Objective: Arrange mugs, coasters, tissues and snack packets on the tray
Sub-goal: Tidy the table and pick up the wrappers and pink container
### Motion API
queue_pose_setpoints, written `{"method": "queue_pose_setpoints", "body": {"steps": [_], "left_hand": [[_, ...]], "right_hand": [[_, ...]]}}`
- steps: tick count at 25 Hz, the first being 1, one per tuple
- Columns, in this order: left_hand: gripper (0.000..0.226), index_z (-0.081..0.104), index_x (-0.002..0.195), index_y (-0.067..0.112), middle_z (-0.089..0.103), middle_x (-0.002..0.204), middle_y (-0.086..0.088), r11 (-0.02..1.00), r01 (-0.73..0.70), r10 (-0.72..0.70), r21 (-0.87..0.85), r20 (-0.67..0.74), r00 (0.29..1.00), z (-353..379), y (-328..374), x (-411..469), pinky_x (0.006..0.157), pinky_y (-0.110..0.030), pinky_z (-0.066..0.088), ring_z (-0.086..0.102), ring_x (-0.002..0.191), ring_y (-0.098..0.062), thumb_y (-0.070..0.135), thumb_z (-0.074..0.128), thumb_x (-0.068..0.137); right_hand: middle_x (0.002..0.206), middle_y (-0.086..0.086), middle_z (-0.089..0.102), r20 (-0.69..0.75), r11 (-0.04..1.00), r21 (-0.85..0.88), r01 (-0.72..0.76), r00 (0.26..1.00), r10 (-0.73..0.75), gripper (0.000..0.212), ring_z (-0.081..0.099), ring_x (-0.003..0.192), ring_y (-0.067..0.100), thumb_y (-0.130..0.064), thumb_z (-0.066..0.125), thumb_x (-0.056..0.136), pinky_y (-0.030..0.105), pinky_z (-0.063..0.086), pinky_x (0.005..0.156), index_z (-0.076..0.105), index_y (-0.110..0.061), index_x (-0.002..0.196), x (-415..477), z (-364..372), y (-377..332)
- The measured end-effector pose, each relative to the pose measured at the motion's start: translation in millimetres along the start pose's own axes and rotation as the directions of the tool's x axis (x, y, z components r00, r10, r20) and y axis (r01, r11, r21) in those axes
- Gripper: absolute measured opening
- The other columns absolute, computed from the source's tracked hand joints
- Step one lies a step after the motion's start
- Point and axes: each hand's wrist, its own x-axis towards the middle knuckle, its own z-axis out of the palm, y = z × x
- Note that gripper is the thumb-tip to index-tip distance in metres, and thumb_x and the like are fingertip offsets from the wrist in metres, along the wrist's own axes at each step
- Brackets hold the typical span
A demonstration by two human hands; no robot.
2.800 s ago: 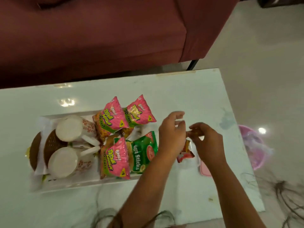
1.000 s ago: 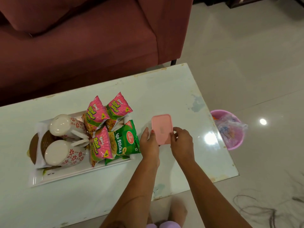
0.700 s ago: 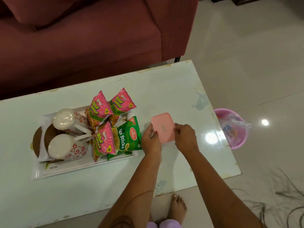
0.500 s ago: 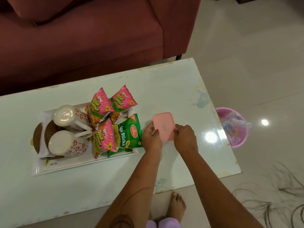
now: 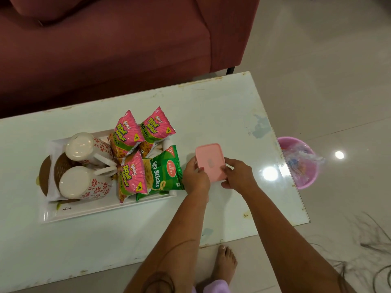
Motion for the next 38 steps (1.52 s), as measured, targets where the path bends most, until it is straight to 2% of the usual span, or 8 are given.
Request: {"method": "queue_pose_setpoints", "body": {"steps": [5,9,13,20,25,28,33,38], "left_hand": [[0.042,0.06,0.126,0.013,0.062,0.129,-0.007,0.984,-0.06,0.076,0.167,-0.092,0.993,3,8,-7,0.093,-0.035,0.05,0.056,0.119,-0.029,-0.004,0.046,0.091],[0.05,0.055,0.13,0.009,0.059,0.132,-0.011,0.946,-0.103,0.132,0.307,-0.076,0.988,-4,31,6,0.098,-0.034,0.047,0.054,0.122,-0.03,-0.008,0.043,0.085],[0.036,0.064,0.121,0.011,0.063,0.127,-0.011,0.855,-0.152,0.174,0.495,0.001,0.985,-15,48,30,0.096,-0.035,0.046,0.057,0.118,-0.03,0.002,0.051,0.089],[0.024,0.073,0.094,0.007,0.072,0.104,-0.014,0.924,-0.103,0.09,0.367,0.053,0.995,-18,51,49,0.089,-0.041,0.055,0.066,0.101,-0.033,-0.003,0.062,0.076],[0.02,0.073,0.086,0.006,0.073,0.098,-0.017,0.959,-0.026,0.005,0.284,0.073,0.997,-19,50,62,0.085,-0.045,0.057,0.068,0.095,-0.033,-0.007,0.065,0.073],[0.022,0.073,0.092,0.005,0.073,0.098,-0.014,0.951,-0.084,0.076,0.296,0.038,0.996,-19,51,50,0.084,-0.034,0.056,0.068,0.094,-0.029,-0.006,0.064,0.075],[0.027,0.07,0.103,0.01,0.069,0.107,-0.008,0.842,-0.319,0.39,0.436,-0.083,0.917,-29,53,29,0.074,-0.023,0.046,0.064,0.098,-0.022,-0.003,0.064,0.08],[0.032,0.063,0.119,0.015,0.064,0.122,-0.01,0.526,-0.363,0.481,0.769,0.083,0.873,-46,52,38,0.089,-0.033,0.05,0.055,0.119,-0.023,0.005,0.058,0.089]], "right_hand": [[0.119,0.013,0.06,-0.029,0.994,0.104,-0.039,0.999,0.043,0.038,0.066,0.077,0.033,-0.015,0.051,0.094,0.045,0.058,0.08,0.052,-0.016,0.132,-7,0,-5],[0.12,0.001,0.066,-0.036,0.972,-0.235,0.014,0.999,-0.023,0.038,0.062,0.107,0.024,-0.036,0.059,0.087,0.033,0.047,0.091,0.059,-0.029,0.125,6,-17,-16],[0.121,0.002,0.067,-0.08,0.99,-0.054,0.128,0.988,-0.132,0.029,0.06,0.112,0.022,-0.025,0.052,0.092,0.029,0.044,0.097,0.065,-0.021,0.118,29,-13,-34],[0.11,0.007,0.055,-0.379,0.979,-0.071,0.191,0.902,-0.204,0.029,0.059,0.091,0.028,-0.021,0.036,0.095,0.029,0.038,0.072,0.06,-0.023,0.111,27,33,-21],[0.105,0.007,0.051,-0.427,0.962,-0.216,0.17,0.869,-0.249,0.023,0.057,0.076,0.032,-0.024,0.033,0.094,0.032,0.04,0.063,0.052,-0.023,0.108,38,43,-18],[0.106,0.006,0.051,-0.423,0.965,-0.201,0.169,0.874,-0.241,0.023,0.058,0.08,0.033,-0.023,0.032,0.095,0.032,0.04,0.065,0.051,-0.022,0.107,37,42,-19],[0.11,0.007,0.051,-0.411,0.968,-0.138,0.207,0.878,-0.247,0.026,0.058,0.086,0.031,-0.018,0.033,0.092,0.035,0.046,0.07,0.052,-0.02,0.11,44,51,-41],[0.111,0.01,0.051,-0.389,0.938,-0.243,0.247,0.861,-0.328,0.027,0.056,0.09,0.032,-0.017,0.033,0.092,0.036,0.046,0.069,0.052,-0.017,0.112,58,62,-64]]}}
